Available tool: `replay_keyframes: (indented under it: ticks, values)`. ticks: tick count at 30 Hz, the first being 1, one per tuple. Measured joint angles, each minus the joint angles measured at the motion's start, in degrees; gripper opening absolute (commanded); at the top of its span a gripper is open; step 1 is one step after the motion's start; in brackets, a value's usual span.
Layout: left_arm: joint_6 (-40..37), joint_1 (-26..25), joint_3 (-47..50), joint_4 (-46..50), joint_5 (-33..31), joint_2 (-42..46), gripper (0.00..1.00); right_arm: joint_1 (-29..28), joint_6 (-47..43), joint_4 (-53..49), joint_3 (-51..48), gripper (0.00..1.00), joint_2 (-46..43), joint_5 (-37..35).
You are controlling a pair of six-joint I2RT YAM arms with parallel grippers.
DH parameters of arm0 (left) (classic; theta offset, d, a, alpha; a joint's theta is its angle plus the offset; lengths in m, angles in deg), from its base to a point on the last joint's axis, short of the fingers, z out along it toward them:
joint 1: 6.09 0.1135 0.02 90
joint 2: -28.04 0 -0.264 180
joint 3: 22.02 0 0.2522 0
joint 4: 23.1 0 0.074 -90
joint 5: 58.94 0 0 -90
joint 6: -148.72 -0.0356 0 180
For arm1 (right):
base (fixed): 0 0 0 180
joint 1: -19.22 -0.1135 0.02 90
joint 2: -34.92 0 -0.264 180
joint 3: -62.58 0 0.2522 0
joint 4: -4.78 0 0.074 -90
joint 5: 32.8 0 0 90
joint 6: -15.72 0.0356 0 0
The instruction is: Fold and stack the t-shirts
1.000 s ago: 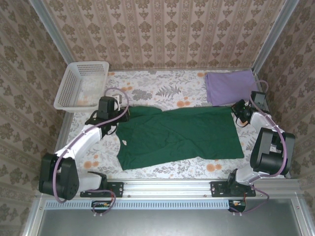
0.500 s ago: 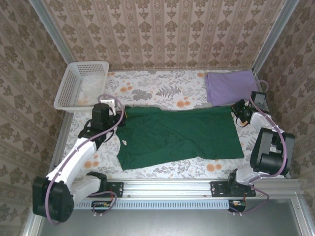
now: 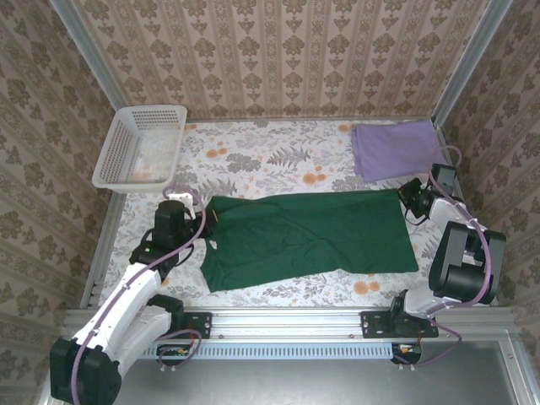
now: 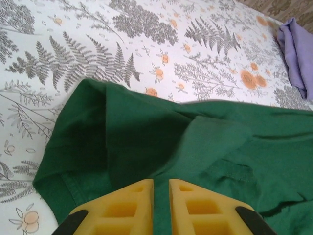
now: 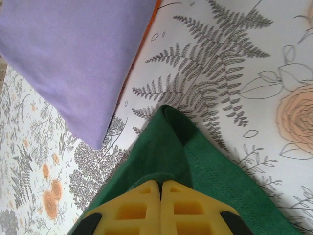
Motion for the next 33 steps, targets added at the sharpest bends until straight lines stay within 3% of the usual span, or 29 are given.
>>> replay_keyframes:
  ticks: [1,5,6,9,11,18,22,26,33]
  values:
    - [0.33,-0.26,0.35,0.07,0.13,0.35,0.23,0.26,0.15,0.00,-0.28,0.02,-0.33,0.00]
    - [1.86,-0.87,1.46,1.40,-1.01,4.26,0.29,1.05,1.29,0.04,-1.79,0.35,-1.31,-0.15]
    - [2.38,-0.87,1.46,1.77,-2.01,5.99,0.30,1.49,2.01,0.11,-2.43,0.39,-1.60,-0.33]
    - [2.75,-0.85,1.16,1.77,-5.05,8.92,0.32,3.52,4.37,1.07,-5.55,0.39,-3.23,-0.70]
    - [2.75,-0.70,-0.87,2.38,-6.60,7.15,0.40,4.44,5.70,1.46,-8.41,0.43,-5.46,-1.55]
    - [2.91,2.27,-16.46,5.31,-7.50,-12.87,0.64,5.25,7.58,1.38,-11.89,0.46,-15.37,-5.29]
    - [3.08,5.60,-22.05,6.43,-4.44,-25.35,0.79,2.58,6.03,0.50,-8.87,0.44,-15.15,-5.75]
    - [2.78,7.37,-25.42,7.21,-0.15,-37.11,0.79,-4.00,2.21,-1.44,0.66,0.39,-5.22,-4.20]
    - [2.03,7.54,-29.53,7.26,6.25,-48.85,0.65,-11.28,-3.82,-7.76,10.82,0.35,10.03,-3.10]
